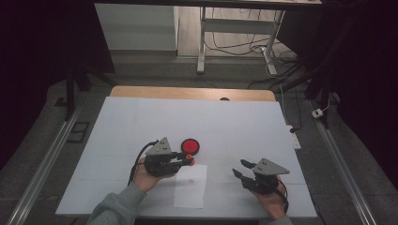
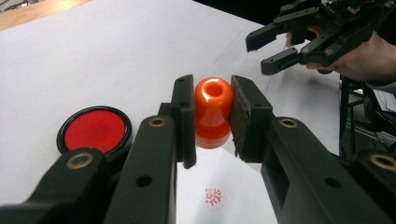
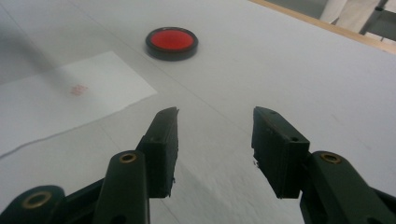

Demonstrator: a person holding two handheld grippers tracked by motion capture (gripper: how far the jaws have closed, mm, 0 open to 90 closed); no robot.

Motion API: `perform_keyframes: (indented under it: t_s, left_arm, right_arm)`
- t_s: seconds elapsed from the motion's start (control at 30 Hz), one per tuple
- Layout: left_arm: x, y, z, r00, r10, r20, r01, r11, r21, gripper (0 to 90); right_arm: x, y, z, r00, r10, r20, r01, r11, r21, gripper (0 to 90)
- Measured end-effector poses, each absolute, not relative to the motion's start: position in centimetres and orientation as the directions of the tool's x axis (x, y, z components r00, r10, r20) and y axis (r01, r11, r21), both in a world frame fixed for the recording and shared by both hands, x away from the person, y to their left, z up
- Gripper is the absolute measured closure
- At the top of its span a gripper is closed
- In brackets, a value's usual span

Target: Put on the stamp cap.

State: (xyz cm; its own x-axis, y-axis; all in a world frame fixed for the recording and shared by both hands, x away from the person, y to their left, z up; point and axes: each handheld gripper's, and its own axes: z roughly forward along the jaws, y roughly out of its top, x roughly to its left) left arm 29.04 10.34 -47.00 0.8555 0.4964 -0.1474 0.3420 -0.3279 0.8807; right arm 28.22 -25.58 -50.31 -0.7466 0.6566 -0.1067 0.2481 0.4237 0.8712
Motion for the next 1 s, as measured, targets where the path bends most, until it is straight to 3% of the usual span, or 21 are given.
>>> perform_keyframes:
  t_s: [0.43, 1.0]
  left_arm:
    - [29.4, 11.4, -46.4, 0.846, 0.514, -0.144, 0.346, -0.323, 0.881, 72.3]
    - [30.1, 13.4, -45.6, 0.812, 0.567, -0.14, 0.364, -0.304, 0.88, 72.3]
  right_arm:
    - [27.3, -29.5, -50.1, -0.703, 0.702, -0.116, 0.263, 0.408, 0.874, 50.4]
    - [27.6, -29.7, -50.4, -0.704, 0.703, -0.102, 0.277, 0.404, 0.872, 50.0]
